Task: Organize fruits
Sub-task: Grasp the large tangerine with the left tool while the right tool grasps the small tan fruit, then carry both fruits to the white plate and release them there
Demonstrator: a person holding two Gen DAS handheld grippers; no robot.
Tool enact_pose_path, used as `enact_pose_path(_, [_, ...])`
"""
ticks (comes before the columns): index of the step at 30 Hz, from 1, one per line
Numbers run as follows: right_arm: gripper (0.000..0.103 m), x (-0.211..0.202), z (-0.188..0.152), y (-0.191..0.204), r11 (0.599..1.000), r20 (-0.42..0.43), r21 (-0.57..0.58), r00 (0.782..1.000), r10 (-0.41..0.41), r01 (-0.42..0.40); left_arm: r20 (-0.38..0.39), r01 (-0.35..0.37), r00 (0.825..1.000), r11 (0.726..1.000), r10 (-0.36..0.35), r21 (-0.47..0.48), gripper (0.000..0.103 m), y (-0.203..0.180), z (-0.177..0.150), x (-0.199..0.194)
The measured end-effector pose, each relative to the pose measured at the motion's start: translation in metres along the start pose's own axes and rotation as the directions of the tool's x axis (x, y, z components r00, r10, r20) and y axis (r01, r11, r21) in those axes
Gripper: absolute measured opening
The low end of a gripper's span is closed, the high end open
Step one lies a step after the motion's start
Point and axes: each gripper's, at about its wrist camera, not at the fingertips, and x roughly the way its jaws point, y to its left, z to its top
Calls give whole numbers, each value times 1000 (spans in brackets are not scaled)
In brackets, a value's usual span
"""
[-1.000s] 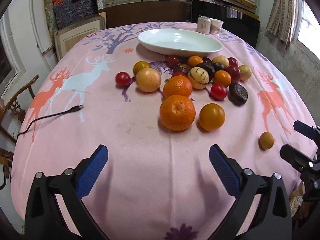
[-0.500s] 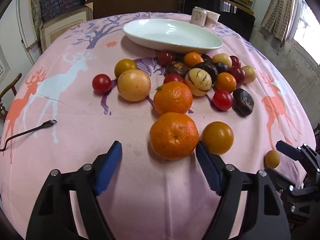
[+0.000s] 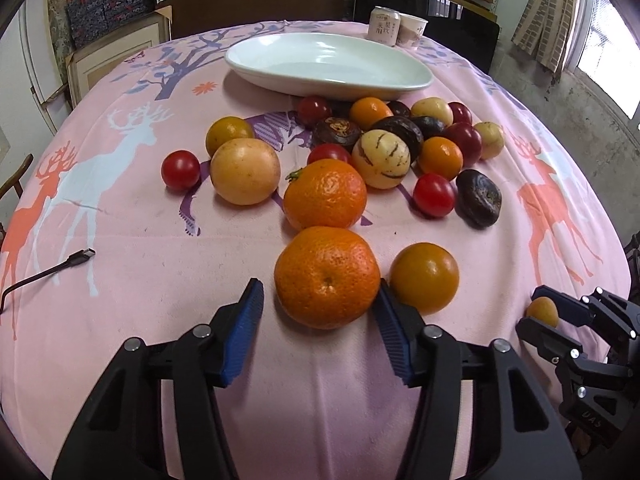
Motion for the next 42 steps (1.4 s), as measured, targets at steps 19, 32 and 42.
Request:
enact_pose_path(19, [27,-20,87,-24,999,136,-17,990,48,-46,107,-11,994,999,15,-42,46,20,77,-28])
enact_pose_path(32, [43,118,232,-53,1000,66,-9,998,9,-8,31,-19,999,997,21,-72,47,26,189,73])
enact_pose_path(42, [59,90,223,-62,999,182,21,983,21,-25,99,22,995,996,-13,-87,62,37,182,52])
